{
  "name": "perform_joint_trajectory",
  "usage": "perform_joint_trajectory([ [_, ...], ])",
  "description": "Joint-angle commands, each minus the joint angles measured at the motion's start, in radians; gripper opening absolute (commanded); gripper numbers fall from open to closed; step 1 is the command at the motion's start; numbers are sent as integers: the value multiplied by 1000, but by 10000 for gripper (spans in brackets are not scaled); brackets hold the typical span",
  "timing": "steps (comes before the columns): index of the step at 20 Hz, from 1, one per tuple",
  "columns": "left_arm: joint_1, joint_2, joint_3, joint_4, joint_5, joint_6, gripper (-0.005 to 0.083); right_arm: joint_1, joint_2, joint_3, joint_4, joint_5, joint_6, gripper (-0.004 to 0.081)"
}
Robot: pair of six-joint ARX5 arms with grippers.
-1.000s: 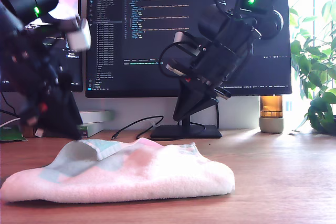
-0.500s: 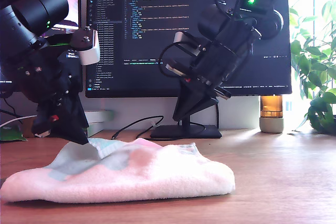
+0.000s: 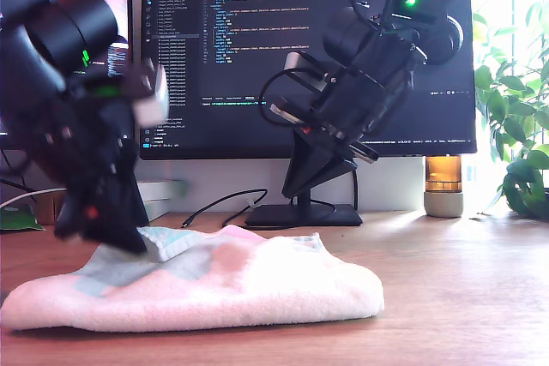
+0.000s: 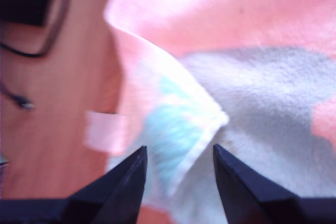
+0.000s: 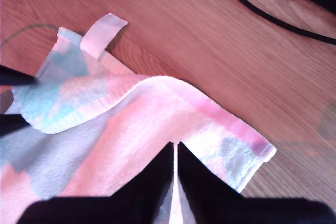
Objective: Fold the tea towel to a neat square and place it to the right
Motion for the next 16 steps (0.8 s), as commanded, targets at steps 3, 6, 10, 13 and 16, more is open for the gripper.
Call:
perform_joint_trajectory([
  [3, 3, -1, -10, 145, -71, -138, 357, 4, -10, 10, 2, -6, 3, -13],
  [6, 51, -7, 0, 181, -101, -256, 357, 4, -10, 10, -10, -7, 2, -13],
  [10, 121, -7, 0, 174, -226, -309, 357, 4, -10, 10, -14, -7, 2, -13],
  [13, 172, -8, 0, 183, -300, -309, 356, 5, -10, 10, -23, -18, 2, -13],
  [16, 184, -9, 3, 188, -304, -317, 326, 5, -10, 10, -24, -38, 0, -13],
])
